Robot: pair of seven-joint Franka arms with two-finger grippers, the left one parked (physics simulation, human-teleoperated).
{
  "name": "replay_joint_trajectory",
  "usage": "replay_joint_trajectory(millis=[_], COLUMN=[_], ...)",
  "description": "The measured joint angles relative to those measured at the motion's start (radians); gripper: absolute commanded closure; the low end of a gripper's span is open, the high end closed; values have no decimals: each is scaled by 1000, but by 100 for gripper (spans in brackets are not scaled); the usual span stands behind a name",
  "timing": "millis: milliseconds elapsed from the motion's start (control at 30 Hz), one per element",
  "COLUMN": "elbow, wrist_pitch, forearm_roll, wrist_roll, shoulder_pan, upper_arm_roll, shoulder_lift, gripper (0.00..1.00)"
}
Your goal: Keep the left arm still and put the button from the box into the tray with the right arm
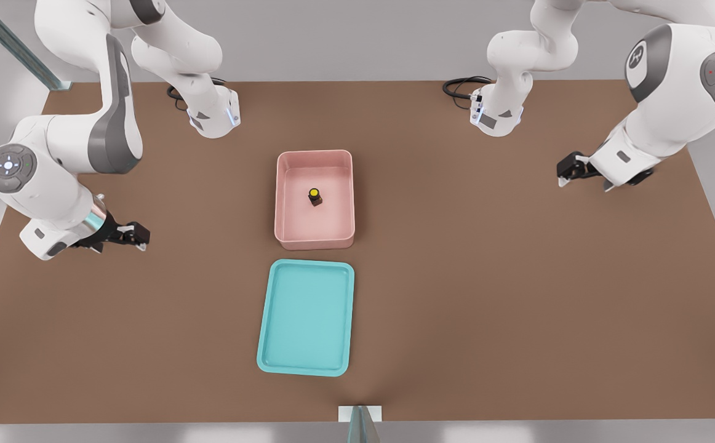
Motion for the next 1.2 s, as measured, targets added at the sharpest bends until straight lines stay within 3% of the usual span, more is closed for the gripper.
replay_joint_trajectory(millis=[67, 300, 467, 700, 1200], elbow=[-31, -272, -442, -677, -788], wrist_pitch=[8, 152, 303, 546, 733], forearm_roll=[-3, -36, -121, -202, -396], wrist_roll=[-2, 65, 217, 393, 604], shoulder_pan=[-5, 196, 261, 261, 255], upper_arm_roll=[15, 350, 509, 533, 514], shoulder_lift=[0, 57, 79, 109, 154], gripper=[0, 0, 0, 0, 0])
